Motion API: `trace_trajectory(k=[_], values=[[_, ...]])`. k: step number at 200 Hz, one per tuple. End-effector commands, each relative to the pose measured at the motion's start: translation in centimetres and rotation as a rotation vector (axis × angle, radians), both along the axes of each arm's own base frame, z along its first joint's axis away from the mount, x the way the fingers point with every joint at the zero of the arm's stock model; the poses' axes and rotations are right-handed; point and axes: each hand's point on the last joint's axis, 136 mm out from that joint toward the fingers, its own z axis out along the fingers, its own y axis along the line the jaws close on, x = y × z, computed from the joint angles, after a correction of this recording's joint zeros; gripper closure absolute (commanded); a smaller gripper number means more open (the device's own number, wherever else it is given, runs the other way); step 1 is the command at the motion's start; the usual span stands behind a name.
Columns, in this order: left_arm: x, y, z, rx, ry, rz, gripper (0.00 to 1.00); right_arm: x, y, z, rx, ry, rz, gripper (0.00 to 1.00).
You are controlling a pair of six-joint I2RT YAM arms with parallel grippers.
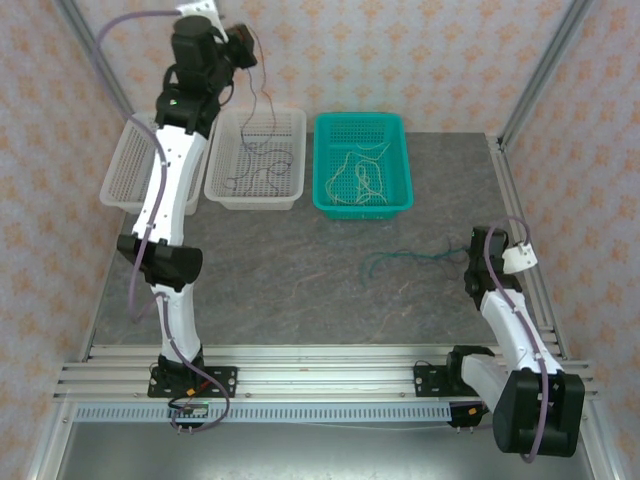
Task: Untangle the cables
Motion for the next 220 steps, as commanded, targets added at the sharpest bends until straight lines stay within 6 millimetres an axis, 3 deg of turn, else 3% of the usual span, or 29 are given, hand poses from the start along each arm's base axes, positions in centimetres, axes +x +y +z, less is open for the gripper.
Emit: trace_trajectory(k=[1,26,47,58,79,83,94,112,136,161,189,220], values=[[3.3,0.6,-8.6,0.074,0.154,0.052,1.00,0.2,0.5,0.3,0.021,-0.035,0.031,1.00],[3.8,1.9,-13.9,0.106,0.300,0.134,1.00,-0.1,0.7,1.1,0.014,-0.046,0.052,1.00],[2.8,3.1,-15.3,0.115,0.371,0.195,0.67,-0.1,1.1,2.2,0.017,-0.073,0.082,1.00],[1.8,3.3,-14.3,0.113,0.359,0.199,0.48,0.4,1.7,3.0,0.022,-0.091,0.123,1.00],[-0.8,2.5,-10.7,0.065,0.247,0.159,0.20,1.6,3.2,4.5,0.036,-0.118,0.239,1.00],[-1.9,2.3,-8.8,0.049,0.202,0.148,0.16,1.8,3.5,4.9,0.038,-0.124,0.262,1.00],[-4.1,1.7,-6.5,0.019,0.144,0.110,0.01,2.2,4.5,5.7,0.041,-0.129,0.333,1.00],[-8.0,-0.6,-3.7,-0.001,0.076,0.003,0.00,2.6,6.3,7.3,0.047,-0.121,0.462,1.00],[-13.2,-5.3,-3.2,0.011,0.028,-0.175,0.00,2.5,9.3,10.2,0.035,-0.115,0.665,1.00],[-18.0,-10.2,-5.2,0.003,0.007,-0.366,0.00,1.6,11.3,13.5,-0.046,-0.110,0.804,1.00],[-22.5,-15.4,-8.4,0.064,0.022,-0.556,0.02,0.8,12.1,16.7,-0.084,-0.140,0.849,1.00],[-26.3,-21.3,-12.8,0.136,0.037,-0.752,0.05,0.8,14.5,20.4,-0.034,-0.254,0.937,1.00]])
